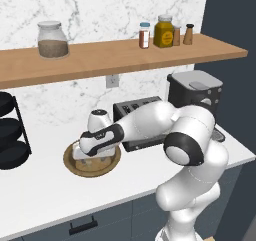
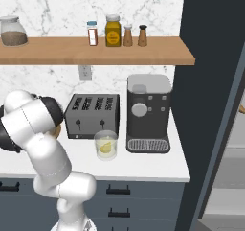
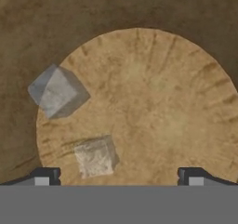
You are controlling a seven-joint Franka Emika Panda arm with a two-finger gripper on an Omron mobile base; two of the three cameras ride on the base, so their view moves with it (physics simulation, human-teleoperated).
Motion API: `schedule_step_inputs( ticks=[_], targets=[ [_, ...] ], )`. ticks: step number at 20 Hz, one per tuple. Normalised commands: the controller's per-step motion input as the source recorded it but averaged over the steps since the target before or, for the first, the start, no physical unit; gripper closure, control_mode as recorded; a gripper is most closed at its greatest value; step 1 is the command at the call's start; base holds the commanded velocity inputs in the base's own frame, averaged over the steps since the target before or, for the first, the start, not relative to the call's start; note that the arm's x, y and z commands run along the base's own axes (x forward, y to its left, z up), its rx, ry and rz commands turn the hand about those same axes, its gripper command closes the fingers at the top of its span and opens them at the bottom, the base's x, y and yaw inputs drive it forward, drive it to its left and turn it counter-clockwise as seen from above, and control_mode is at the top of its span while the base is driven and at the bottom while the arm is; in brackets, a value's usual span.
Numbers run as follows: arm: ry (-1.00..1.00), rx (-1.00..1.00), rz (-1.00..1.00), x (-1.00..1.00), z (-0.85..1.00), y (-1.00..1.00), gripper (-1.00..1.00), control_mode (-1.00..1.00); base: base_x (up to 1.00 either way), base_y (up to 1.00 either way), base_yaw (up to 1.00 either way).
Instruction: Grab a lemon wedge from the fridge and one ice cube from the ice bowl, and put them in the glass of lemonade.
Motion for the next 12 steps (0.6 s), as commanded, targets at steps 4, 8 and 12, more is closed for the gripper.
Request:
schedule_step_inputs(
  ticks=[4, 8, 12],
  targets=[
    [0.00, 0.00, 0.00, 0.00, -0.49, 0.00, -1.00, -1.00, 0.00, 0.00, 0.00],
    [0.00, 0.00, 0.00, 0.00, -0.23, 0.00, -1.00, -1.00, 0.00, 0.00, 0.00],
    [0.00, 0.00, 0.00, 0.00, -0.08, 0.00, -1.00, -1.00, 0.00, 0.00, 0.00]
  ],
)
